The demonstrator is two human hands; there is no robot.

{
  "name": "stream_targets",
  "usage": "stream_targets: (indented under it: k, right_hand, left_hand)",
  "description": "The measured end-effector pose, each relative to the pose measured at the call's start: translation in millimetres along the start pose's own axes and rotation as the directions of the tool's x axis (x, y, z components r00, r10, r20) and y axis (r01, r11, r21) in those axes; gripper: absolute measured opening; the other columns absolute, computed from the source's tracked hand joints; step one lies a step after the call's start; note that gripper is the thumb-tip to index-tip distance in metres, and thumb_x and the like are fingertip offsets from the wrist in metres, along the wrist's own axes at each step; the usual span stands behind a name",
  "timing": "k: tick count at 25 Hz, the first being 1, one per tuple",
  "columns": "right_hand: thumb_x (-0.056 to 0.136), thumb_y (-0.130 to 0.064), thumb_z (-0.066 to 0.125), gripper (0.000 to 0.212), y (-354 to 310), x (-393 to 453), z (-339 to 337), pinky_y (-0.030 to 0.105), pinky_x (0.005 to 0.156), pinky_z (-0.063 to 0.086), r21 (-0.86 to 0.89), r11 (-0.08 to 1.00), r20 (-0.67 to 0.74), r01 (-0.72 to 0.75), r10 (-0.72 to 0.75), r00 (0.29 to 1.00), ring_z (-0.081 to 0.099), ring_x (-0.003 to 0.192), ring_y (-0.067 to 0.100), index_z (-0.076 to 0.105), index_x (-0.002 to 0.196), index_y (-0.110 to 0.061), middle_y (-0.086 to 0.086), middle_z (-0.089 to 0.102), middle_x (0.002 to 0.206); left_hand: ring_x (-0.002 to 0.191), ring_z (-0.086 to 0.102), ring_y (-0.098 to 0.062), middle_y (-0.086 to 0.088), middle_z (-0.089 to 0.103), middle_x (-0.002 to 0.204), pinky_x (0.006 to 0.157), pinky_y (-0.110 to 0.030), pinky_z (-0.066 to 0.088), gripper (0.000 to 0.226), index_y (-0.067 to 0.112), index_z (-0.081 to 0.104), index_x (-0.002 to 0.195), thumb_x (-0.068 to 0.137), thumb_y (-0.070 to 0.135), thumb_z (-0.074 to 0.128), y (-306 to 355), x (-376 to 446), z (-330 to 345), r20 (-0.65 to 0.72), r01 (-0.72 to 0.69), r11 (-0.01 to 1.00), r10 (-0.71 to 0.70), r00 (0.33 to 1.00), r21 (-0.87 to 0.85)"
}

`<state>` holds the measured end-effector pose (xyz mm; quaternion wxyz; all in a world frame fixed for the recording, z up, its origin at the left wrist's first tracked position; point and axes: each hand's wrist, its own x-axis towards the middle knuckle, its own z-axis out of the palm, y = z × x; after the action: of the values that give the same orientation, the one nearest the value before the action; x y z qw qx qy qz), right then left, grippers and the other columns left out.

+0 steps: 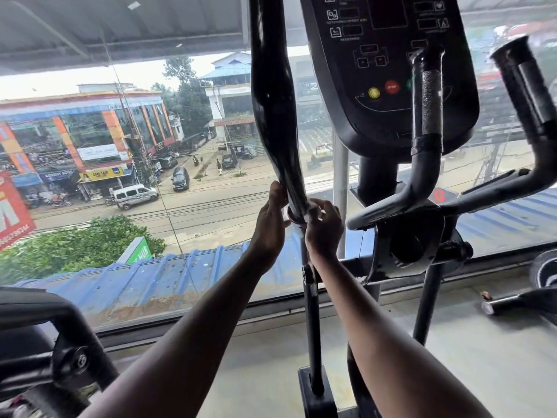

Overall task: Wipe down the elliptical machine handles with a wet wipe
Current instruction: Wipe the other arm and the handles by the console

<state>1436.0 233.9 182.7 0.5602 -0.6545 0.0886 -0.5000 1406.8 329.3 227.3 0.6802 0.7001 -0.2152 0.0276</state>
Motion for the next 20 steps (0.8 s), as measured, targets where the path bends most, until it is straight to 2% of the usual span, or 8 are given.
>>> stream_targets:
  k: [2,5,8,9,13,16,18,20]
  right_hand:
    - [0.086,-0.01,0.058,0.01,6,3,0,-0.004,0.063,0.032,-0.015,0.985,-0.008,-0.174,0.174,0.985,0.061,0.088,0.024,0.067,0.088,-0.007,0.001,0.064,0.088]
    - [0.08,-0.008,0.064,0.006,3,-8,7,0.003,0.062,0.04,0.044,0.964,0.014,-0.264,0.263,0.965,0.061,0.078,0.016,0.061,0.083,-0.012,0.002,0.068,0.086]
    - [0.076,-0.015,0.071,0.013,2,-20,12,0.029,0.07,0.056,0.139,0.906,0.084,-0.399,0.39,0.917,0.067,0.074,0.018,0.059,0.081,-0.015,-0.002,0.07,0.076]
    - [0.077,-0.015,0.071,0.011,2,-21,12,0.029,0.066,0.056,0.155,0.893,0.074,-0.423,0.417,0.906,0.068,0.072,0.018,0.061,0.082,-0.016,-0.004,0.069,0.074]
    - [0.085,-0.007,0.064,0.016,-2,-29,2,0.014,0.054,0.047,0.128,0.917,0.093,-0.377,0.367,0.925,0.065,0.065,0.004,0.069,0.078,-0.021,-0.007,0.07,0.076]
    - [0.084,-0.005,0.059,0.031,1,-29,-5,0.03,0.067,0.054,-0.035,0.941,0.152,-0.336,0.337,0.929,0.067,0.076,0.013,0.071,0.071,-0.031,-0.01,0.072,0.077]
    - [0.078,-0.016,0.06,0.026,1,-21,-7,0.045,0.074,0.057,-0.103,0.945,0.103,-0.311,0.321,0.941,0.068,0.076,0.02,0.069,0.071,-0.039,-0.015,0.07,0.071]
    - [0.07,-0.026,0.06,0.018,0,-16,-5,0.054,0.079,0.055,-0.104,0.945,0.084,-0.31,0.319,0.944,0.068,0.08,0.026,0.064,0.075,-0.043,-0.017,0.068,0.073]
  left_hand:
    - [0.116,0.051,0.009,0.013,0.06,0.129,0.1,-0.037,0.043,0.057,0.035,0.054,0.13,0.1,0.054,0.009,0,-1,-2,0.018,0.02,1.0,-0.02,1.0,-0.007]
    - [0.122,0.053,0.0,0.012,0.063,0.127,0.098,-0.034,0.042,0.06,0.03,0.056,0.132,0.101,0.054,0.01,-7,2,-4,0.023,0.039,0.998,-0.037,0.999,-0.051]
    - [0.106,0.062,-0.012,0.011,0.07,0.108,0.088,-0.033,0.045,0.041,0.023,0.063,0.121,0.103,0.044,0.033,-26,8,-1,-0.057,0.087,0.992,-0.092,0.994,-0.086]
    - [0.098,0.063,-0.014,0.009,0.071,0.104,0.085,-0.034,0.045,0.033,0.021,0.064,0.119,0.1,0.04,0.044,-37,10,0,-0.091,0.11,0.992,-0.116,0.989,-0.066]
    - [0.075,0.064,-0.021,-0.004,0.072,0.089,0.07,-0.036,0.048,0.023,0.02,0.065,0.097,0.081,0.036,0.062,-66,14,10,-0.125,0.201,0.965,-0.223,0.967,-0.17]
    - [0.066,0.058,-0.02,-0.007,0.066,0.071,0.067,-0.037,0.046,0.017,0.018,0.063,0.077,0.062,0.025,0.068,-70,29,5,-0.197,0.208,0.937,-0.268,0.943,-0.28]
    - [0.064,0.059,-0.021,-0.007,0.066,0.066,0.065,-0.041,0.05,0.024,0.019,0.065,0.067,0.045,0.027,0.071,-85,47,3,-0.227,0.232,0.92,-0.311,0.923,-0.317]
    - [0.067,0.067,-0.025,-0.005,0.07,0.067,0.068,-0.049,0.057,0.023,0.023,0.068,0.067,0.044,0.025,0.072,-93,58,4,-0.248,0.281,0.903,-0.368,0.896,-0.323]
